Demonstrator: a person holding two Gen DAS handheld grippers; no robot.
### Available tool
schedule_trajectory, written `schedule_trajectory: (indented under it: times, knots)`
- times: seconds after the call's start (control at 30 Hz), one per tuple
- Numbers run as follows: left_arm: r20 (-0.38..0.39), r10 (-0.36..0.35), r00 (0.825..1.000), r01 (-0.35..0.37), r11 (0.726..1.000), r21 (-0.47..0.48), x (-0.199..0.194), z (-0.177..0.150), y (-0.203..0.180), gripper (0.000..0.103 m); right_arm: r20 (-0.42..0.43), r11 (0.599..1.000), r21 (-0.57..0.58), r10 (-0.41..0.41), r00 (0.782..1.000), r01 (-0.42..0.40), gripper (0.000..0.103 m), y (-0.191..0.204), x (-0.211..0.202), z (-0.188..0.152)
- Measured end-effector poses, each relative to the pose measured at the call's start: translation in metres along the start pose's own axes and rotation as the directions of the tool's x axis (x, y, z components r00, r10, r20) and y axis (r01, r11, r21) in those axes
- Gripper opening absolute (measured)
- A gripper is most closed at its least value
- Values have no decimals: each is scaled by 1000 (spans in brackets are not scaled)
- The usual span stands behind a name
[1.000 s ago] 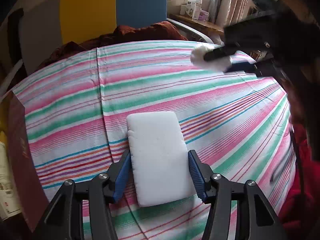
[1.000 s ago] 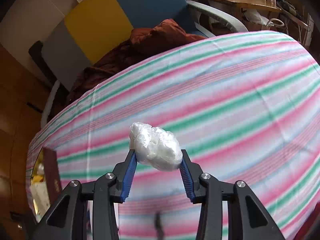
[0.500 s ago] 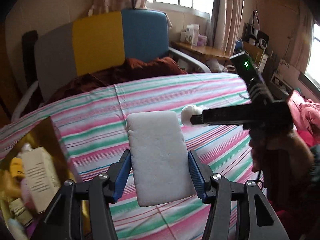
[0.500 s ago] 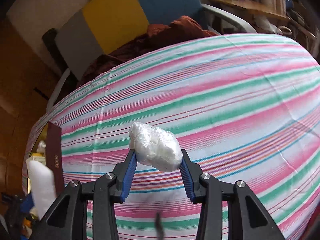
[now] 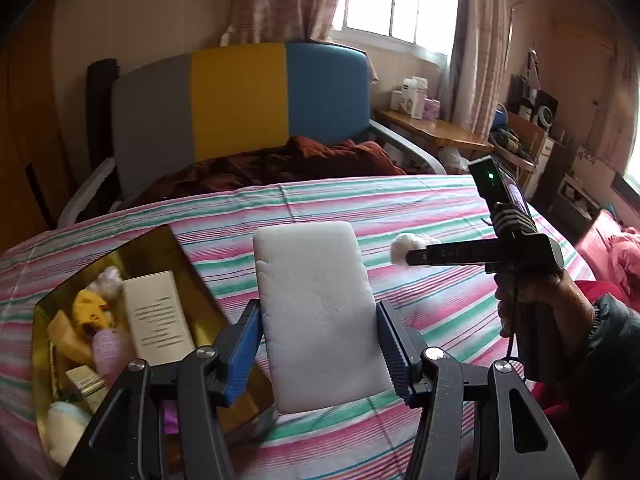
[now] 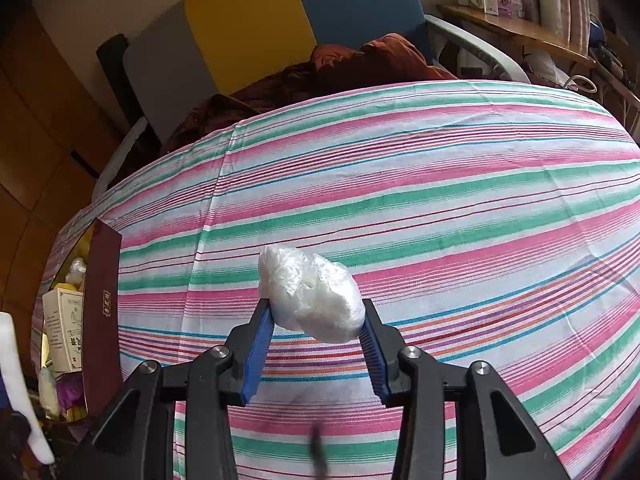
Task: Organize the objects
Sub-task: 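Carry white block and cotton ball over the gold tray and lower them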
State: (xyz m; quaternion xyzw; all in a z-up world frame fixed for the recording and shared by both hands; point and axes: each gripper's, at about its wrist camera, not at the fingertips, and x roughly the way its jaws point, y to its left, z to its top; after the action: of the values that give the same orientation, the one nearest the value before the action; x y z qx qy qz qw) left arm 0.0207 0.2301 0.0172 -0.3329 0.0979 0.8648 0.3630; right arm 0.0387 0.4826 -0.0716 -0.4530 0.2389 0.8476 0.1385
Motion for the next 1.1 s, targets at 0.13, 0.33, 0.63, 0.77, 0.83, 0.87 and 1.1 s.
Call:
schedule_trajectory:
  times: [0.13, 0.33, 0.63, 0.77, 0.83, 0.87, 1.1]
  knots:
    - [18, 23, 1000, -23, 1000, -21, -16, -5, 15, 57, -2, 1000, -20, -7, 1000, 7, 43, 4, 1, -1]
    - [29, 61, 998, -59, 996, -68, -36, -14, 46, 57, -14, 999, -21, 24, 1000, -24, 43, 15, -1, -3]
    - [33, 228, 973, -211, 938, -275, -76, -45, 146, 57, 43, 977, -121, 184, 982, -177, 43, 86, -40, -15]
    - [7, 314, 949, -289, 884, -367, -94, -68, 191, 57, 35, 948, -186, 270, 962, -259, 43, 129, -49, -30]
    - [-9, 344, 939, -318, 860, -399, -101, -80, 207, 57, 22, 932, -215, 304, 952, -292, 43, 146, -52, -38]
    - [-17, 355, 935, -330, 848, -414, -104, -85, 214, 57, 13, 922, -231, 323, 946, -311, 43, 157, -53, -44]
    - [-29, 338, 941, -311, 826, -470, -106, -101, 228, 58, -61, 858, -349, 381, 923, -377, 43, 219, -54, -69]
